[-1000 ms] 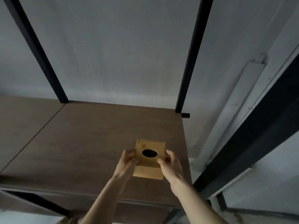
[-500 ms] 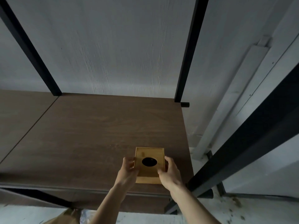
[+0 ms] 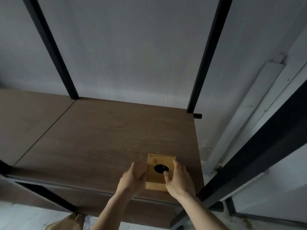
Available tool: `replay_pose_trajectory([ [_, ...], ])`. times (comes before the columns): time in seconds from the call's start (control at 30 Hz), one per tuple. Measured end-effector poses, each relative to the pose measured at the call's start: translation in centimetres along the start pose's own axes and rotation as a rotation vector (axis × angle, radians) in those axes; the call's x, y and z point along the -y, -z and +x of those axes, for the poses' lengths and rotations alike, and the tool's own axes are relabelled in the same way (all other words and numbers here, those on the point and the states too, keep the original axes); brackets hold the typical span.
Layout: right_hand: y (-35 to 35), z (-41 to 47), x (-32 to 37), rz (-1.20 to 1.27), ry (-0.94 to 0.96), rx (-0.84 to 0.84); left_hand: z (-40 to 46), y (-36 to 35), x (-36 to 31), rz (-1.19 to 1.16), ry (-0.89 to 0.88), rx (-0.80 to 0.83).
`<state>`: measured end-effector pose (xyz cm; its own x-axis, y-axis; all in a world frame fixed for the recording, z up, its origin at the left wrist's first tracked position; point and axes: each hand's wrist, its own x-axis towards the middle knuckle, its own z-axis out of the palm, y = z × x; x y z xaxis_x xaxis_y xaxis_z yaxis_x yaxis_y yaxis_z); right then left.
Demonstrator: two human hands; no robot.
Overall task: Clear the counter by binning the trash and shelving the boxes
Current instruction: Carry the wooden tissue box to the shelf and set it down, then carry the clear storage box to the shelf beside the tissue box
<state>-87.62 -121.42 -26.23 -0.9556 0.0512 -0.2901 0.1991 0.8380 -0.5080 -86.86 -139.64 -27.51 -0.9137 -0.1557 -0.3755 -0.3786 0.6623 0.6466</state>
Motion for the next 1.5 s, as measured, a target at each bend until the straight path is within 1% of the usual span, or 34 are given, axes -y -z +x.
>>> replay_pose_trajectory([
  [0.07,0.6,-0.2,1.1,-0.129,0.074,-0.003,-0.9,1.5,0.1,0.078,-0.027,-0.033],
  [0.2,2.2,-1.1,3.8,-0.354,0.204,0.067,-2.6,4.7,0.7,0.279,-0.136,-0.108],
  [0.33,3.7,-1.9,6.3,-0.464,0.330,0.115,-4.3,7.9,0.6,0.504,-0.242,-0.201],
  [0.43,4.2,-2.6,8.0,-0.470,0.380,0.163,-5.4,9.8,1.0,0.560,-0.242,-0.226],
  [0.6,4.2,-4.0,10.2,-0.416,0.404,0.164,-6.6,11.9,2.2,0.573,-0.242,-0.277],
  [0.77,3.3,-5.7,9.8,-0.366,0.366,0.134,-6.6,11.7,2.5,0.559,-0.273,-0.245],
  [0.9,2.8,-7.6,7.1,-0.387,0.328,0.072,-6.8,9.0,2.2,0.543,-0.329,-0.191],
  [1.0,1.8,-10.0,3.9,-0.371,0.281,0.073,-8.7,6.3,2.4,0.551,-0.354,-0.095],
  [1.17,1.2,-14.2,-0.7,-0.312,0.195,0.083,-12.1,3.7,2.2,0.575,-0.405,-0.020],
  [1.3,1.7,-18.7,-4.6,-0.257,0.136,0.026,-16.3,2.0,0.4,0.629,-0.477,0.038],
  [1.4,2.6,-23.4,-8.2,-0.229,0.073,-0.008,-20.5,-0.1,-1.3,0.687,-0.576,0.087],
  [1.5,3.6,-29.2,-12.7,-0.221,-0.022,-0.049,-25.1,-3.5,-2.9,0.738,-0.654,0.177],
])
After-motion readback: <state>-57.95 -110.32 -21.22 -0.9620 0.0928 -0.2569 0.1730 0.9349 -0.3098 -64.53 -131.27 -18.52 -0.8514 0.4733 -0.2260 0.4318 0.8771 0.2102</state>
